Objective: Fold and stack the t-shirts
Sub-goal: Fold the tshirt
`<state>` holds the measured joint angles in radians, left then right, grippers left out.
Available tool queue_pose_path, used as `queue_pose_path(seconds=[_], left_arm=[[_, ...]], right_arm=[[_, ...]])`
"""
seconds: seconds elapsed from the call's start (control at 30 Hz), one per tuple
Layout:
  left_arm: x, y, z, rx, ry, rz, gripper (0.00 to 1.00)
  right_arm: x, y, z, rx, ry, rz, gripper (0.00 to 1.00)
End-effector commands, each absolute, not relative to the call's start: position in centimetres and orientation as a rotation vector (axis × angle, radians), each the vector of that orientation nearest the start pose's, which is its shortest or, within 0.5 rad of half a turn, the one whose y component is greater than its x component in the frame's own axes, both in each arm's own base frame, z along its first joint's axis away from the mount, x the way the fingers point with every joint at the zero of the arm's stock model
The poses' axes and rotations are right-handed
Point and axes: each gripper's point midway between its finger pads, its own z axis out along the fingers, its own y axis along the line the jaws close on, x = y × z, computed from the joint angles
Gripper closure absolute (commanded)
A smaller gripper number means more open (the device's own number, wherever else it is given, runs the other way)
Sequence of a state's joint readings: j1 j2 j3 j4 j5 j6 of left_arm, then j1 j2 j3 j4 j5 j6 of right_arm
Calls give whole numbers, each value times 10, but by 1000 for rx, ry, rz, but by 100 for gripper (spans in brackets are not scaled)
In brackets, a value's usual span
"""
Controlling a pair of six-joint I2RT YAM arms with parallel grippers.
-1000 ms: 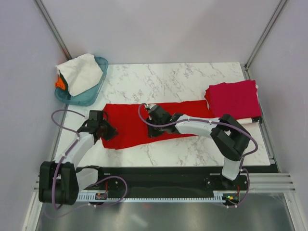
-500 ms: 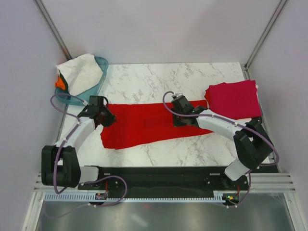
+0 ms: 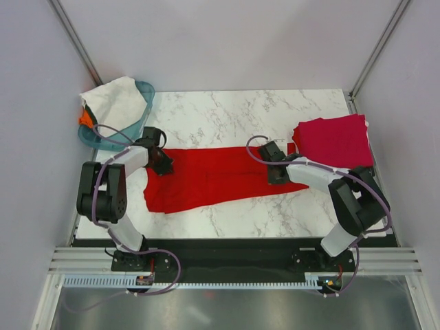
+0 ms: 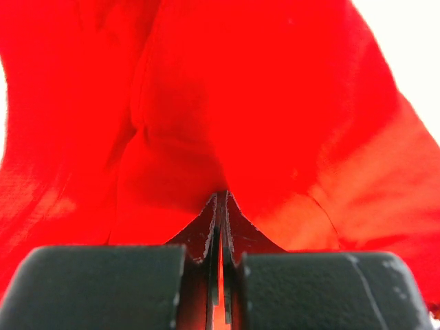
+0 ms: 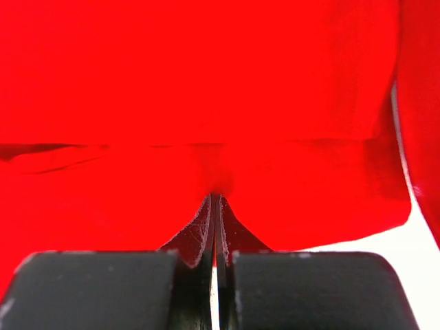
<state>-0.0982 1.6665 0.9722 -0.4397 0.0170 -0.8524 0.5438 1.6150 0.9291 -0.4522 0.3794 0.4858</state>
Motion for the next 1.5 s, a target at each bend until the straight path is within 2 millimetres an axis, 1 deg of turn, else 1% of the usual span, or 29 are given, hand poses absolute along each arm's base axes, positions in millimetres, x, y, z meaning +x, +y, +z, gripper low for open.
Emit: queue_pose_path(seconds=[0.0, 0.03, 0.07, 0.2, 0.3, 0.4, 0.5, 0.53, 0.6, 0.63, 0.7, 0.73, 0.77, 0.8, 0.83, 0.87, 0.9, 0.97, 1.0, 1.03, 1.07, 1.1, 1.2, 1.23, 1.27, 1.3, 1.33, 1.4, 1.47], left_arm=[[362, -70, 18, -1046, 2544, -248, 98], [366, -71, 16, -1043, 2546, -246, 98], [364, -71, 5, -1053, 2573, -227, 98], [373, -70, -3, -1053, 2588, -199, 98], [384, -70, -8, -1041, 2586, -164, 98], [401, -76, -3, -997, 2581, -154, 98], [418, -90, 0, -960, 2579, -189, 98], [430, -99, 0, -931, 2581, -205, 98], [441, -107, -1, -891, 2594, -203, 98], [461, -118, 11, -848, 2565, -229, 98], [472, -136, 2, -812, 2611, -309, 98], [488, -155, 16, -780, 2596, -420, 98], [488, -171, 4, -774, 2643, -503, 98], [493, -180, 3, -765, 2646, -542, 98], [508, -197, 16, -723, 2618, -595, 98], [512, -204, 13, -711, 2620, -609, 98], [513, -216, 0, -709, 2640, -614, 98], [533, -236, 10, -659, 2602, -677, 98], [534, -243, -11, -655, 2633, -686, 98], [549, -259, 4, -620, 2590, -744, 98], [552, -269, 5, -604, 2588, -794, 98], [556, -275, 1, -603, 2588, -817, 98], [576, -292, 0, -594, 2540, -887, 98], [581, -293, 1, -605, 2520, -898, 98], [590, -293, 5, -606, 2478, -904, 98], [594, -294, 8, -607, 2456, -915, 98], [598, -296, 8, -602, 2436, -922, 98], [609, -299, 15, -580, 2379, -961, 98], [616, -305, 32, -533, 2341, -1005, 98]], right_arm=[[304, 120, 16, 55, 2587, -227, 100], [303, 122, 13, 58, 2595, -211, 100], [299, 121, 9, 54, 2606, -213, 100], [286, 123, 1, 48, 2641, -173, 100], [272, 124, -7, 16, 2670, -184, 100], [255, 131, -15, -8, 2694, -197, 100], [235, 154, -16, -51, 2709, -155, 100], [224, 172, -16, -106, 2711, -115, 100], [209, 200, -15, -104, 2728, -14, 100], [195, 223, -13, -176, 2725, 49, 100], [183, 258, -9, -192, 2726, 145, 100], [166, 285, -6, -269, 2725, 230, 100], [163, 310, 3, -284, 2711, 316, 100], [155, 326, 2, -308, 2719, 380, 100], [144, 353, 9, -352, 2706, 513, 100], [141, 368, 17, -358, 2694, 586, 100], [140, 377, 20, -355, 2692, 631, 100], [147, 392, 38, -366, 2637, 705, 100], [149, 395, 46, -378, 2611, 719, 100], [153, 395, 54, -401, 2583, 722, 98], [159, 394, 62, -395, 2554, 718, 92], [164, 391, 78, -381, 2516, 740, 89], [183, 366, 99, -313, 2475, 735, 82], [195, 352, 100, -264, 2473, 713, 82], [199, 339, 97, -244, 2477, 691, 80], [205, 329, 108, -216, 2453, 704, 79], [214, 311, 102, -168, 2463, 669, 78], [224, 293, 110, -135, 2438, 653, 78], [237, 271, 109, -82, 2438, 603, 78]])
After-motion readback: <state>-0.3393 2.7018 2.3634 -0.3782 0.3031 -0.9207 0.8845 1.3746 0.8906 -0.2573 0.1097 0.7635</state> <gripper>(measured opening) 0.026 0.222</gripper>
